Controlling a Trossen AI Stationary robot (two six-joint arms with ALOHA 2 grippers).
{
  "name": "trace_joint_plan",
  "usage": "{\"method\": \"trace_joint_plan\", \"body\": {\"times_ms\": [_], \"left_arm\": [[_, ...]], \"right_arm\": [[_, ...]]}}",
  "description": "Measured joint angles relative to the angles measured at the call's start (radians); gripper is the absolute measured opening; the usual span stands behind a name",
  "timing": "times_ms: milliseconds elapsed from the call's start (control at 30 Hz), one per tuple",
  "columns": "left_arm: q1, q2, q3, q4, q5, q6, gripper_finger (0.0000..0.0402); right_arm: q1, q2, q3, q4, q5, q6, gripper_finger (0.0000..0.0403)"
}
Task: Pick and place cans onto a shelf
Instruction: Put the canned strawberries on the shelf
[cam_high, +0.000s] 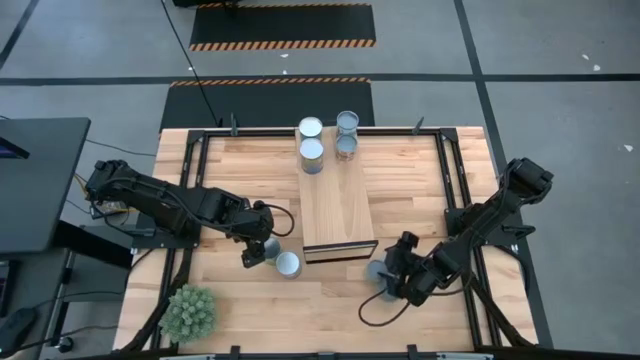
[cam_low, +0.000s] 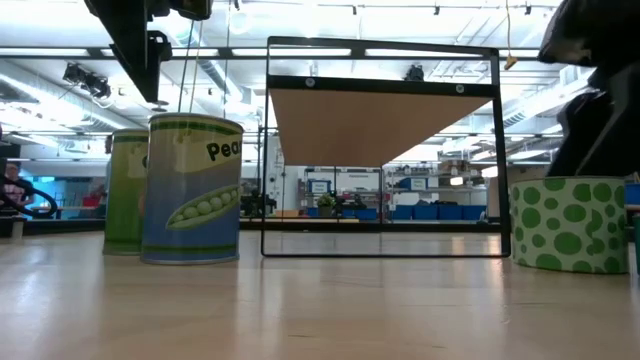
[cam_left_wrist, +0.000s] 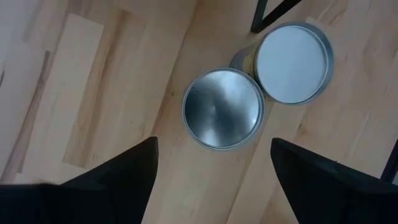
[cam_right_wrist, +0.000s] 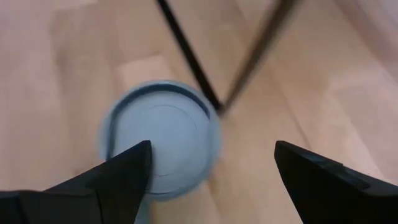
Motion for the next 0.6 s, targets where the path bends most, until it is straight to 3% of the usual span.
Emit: {"method": "trace_joint_plan", "body": {"times_ms": [600], "left_arm": [[0.0,0.0,0.0,0.0,-0.011,0.0,0.0315]], "right_arm": [[-0.099,-0.088,-0.004,-0.401,0.003,0.034,0.0328]]}}
